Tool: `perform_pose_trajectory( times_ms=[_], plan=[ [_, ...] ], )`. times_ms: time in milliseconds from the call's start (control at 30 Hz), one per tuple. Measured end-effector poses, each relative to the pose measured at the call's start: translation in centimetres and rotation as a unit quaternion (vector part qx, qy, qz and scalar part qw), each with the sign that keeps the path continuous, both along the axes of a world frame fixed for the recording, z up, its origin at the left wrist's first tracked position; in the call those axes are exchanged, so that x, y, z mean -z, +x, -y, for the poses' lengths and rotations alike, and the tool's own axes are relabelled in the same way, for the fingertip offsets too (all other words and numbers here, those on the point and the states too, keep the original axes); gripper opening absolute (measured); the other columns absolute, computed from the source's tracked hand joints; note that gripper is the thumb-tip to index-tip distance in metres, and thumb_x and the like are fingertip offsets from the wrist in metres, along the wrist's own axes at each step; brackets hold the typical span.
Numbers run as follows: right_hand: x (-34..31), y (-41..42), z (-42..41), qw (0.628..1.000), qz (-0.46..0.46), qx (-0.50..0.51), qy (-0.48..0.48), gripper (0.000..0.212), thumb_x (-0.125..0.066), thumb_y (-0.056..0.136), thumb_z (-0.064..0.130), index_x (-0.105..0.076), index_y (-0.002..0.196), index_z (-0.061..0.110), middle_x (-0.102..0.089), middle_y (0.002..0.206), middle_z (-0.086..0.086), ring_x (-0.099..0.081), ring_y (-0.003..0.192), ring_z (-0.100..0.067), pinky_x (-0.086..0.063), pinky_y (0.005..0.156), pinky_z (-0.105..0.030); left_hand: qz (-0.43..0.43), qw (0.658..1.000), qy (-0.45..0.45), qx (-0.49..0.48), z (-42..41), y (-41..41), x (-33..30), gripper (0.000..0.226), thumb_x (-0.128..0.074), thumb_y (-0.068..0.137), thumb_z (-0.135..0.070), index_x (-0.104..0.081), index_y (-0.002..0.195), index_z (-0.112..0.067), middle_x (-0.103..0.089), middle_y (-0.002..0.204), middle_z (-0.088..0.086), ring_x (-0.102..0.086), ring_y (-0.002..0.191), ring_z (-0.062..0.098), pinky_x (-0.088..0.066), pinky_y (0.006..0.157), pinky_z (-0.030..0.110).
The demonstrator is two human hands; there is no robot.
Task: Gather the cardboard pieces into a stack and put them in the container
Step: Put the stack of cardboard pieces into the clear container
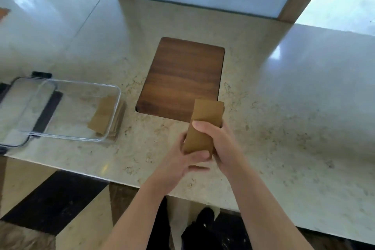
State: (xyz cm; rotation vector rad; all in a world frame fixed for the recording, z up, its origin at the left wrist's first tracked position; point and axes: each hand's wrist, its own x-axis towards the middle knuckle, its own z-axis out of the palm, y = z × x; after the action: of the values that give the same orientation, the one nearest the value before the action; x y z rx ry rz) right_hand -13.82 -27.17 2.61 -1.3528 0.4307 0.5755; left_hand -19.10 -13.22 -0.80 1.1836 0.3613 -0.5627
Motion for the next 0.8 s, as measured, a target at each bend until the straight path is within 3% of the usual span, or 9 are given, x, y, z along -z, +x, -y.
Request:
perform_pose_trajectory(
  times_ms=[133,200,333,433,533,600,733,800],
  plan=[
    [-1.0,-1.2,-1.6,0.996,-0.012,0.052,0.075,0.071,-0.089,0.062,0.035,-0.066,0.125,0.011,-0.076,0.114,-0.017,-0.075,0.105,-0.037,-0.063,0.082,-0.047,0.004,0.996,-0.030,-0.087,-0.5,-0.4,-1.1,0.099,-0.102,0.066,-0.039,-0.055,0.147,-0.007,-0.069,0.137,0.022,-0.072,0.124,0.038,-0.057,0.101,0.045],
    [-1.3,-1.8,-2.7,0.991,-0.015,0.078,0.104,0.068,-0.088,0.067,0.034,-0.066,0.125,0.008,-0.074,0.114,-0.021,-0.073,0.106,-0.040,-0.058,0.080,-0.045,0.003,0.991,-0.037,-0.127,-0.7,-0.4,-1.5,0.086,-0.097,0.071,-0.032,-0.059,0.143,-0.004,-0.070,0.136,0.023,-0.069,0.127,0.038,-0.056,0.102,0.044],
    [-1.8,-1.8,-4.4,0.991,-0.003,0.060,0.121,0.077,-0.093,0.065,0.032,-0.064,0.131,0.006,-0.074,0.120,-0.023,-0.074,0.111,-0.040,-0.062,0.081,-0.044,-0.004,0.985,-0.001,-0.170,-3.1,-0.5,-2.5,0.079,-0.092,0.063,-0.028,-0.063,0.133,-0.010,-0.075,0.125,0.019,-0.076,0.112,0.035,-0.057,0.096,0.050],
    [-2.1,-0.4,-4.9,0.988,0.031,0.057,0.137,0.091,-0.096,0.064,0.027,-0.053,0.142,0.011,-0.066,0.133,-0.023,-0.069,0.119,-0.041,-0.061,0.090,-0.044,0.029,0.990,0.026,-0.136,-7.0,0.3,-3.5,0.078,-0.094,0.059,-0.026,-0.063,0.130,-0.012,-0.079,0.111,0.006,-0.077,0.101,0.026,-0.060,0.092,0.050],
    [-2.9,1.5,-7.4,0.996,0.050,0.002,0.074,0.082,-0.094,0.062,0.036,-0.060,0.135,0.020,-0.071,0.127,-0.010,-0.075,0.108,-0.022,-0.060,0.087,-0.032,0.039,0.995,0.028,-0.087,-12.5,1.5,-4.5,0.081,-0.093,0.056,-0.023,-0.061,0.130,-0.013,-0.079,0.099,-0.001,-0.076,0.085,0.013,-0.059,0.068,0.027],
    [-3.4,2.5,-10.5,0.996,0.055,-0.066,0.022,0.075,-0.092,0.060,0.038,-0.067,0.128,0.018,-0.076,0.120,-0.008,-0.076,0.105,-0.021,-0.059,0.088,-0.033,0.034,0.996,0.049,-0.059,-17.3,1.7,-4.7,0.084,-0.092,0.054,-0.024,-0.060,0.131,-0.011,-0.077,0.097,0.001,-0.074,0.079,0.010,-0.055,0.061,0.021],
    [-3.4,3.8,-19.1,0.983,0.034,-0.175,-0.035,0.064,-0.087,0.066,0.031,-0.068,0.122,0.008,-0.077,0.113,-0.011,-0.074,0.102,-0.024,-0.059,0.094,-0.039,0.008,0.994,0.107,0.009,-27.6,1.0,-5.7,0.088,-0.092,0.051,-0.036,-0.061,0.130,-0.015,-0.074,0.113,0.005,-0.075,0.087,0.008,-0.056,0.071,0.022],
    [-2.8,3.8,-24.2,0.983,0.015,-0.180,-0.044,0.057,-0.082,0.073,0.031,-0.067,0.121,0.005,-0.074,0.116,-0.016,-0.072,0.106,-0.029,-0.054,0.102,-0.046,-0.022,0.992,0.125,-0.010,-32.3,0.9,-6.0,0.094,-0.092,0.050,-0.041,-0.057,0.134,-0.017,-0.071,0.121,0.008,-0.074,0.100,0.019,-0.057,0.079,0.031]
  ],
)
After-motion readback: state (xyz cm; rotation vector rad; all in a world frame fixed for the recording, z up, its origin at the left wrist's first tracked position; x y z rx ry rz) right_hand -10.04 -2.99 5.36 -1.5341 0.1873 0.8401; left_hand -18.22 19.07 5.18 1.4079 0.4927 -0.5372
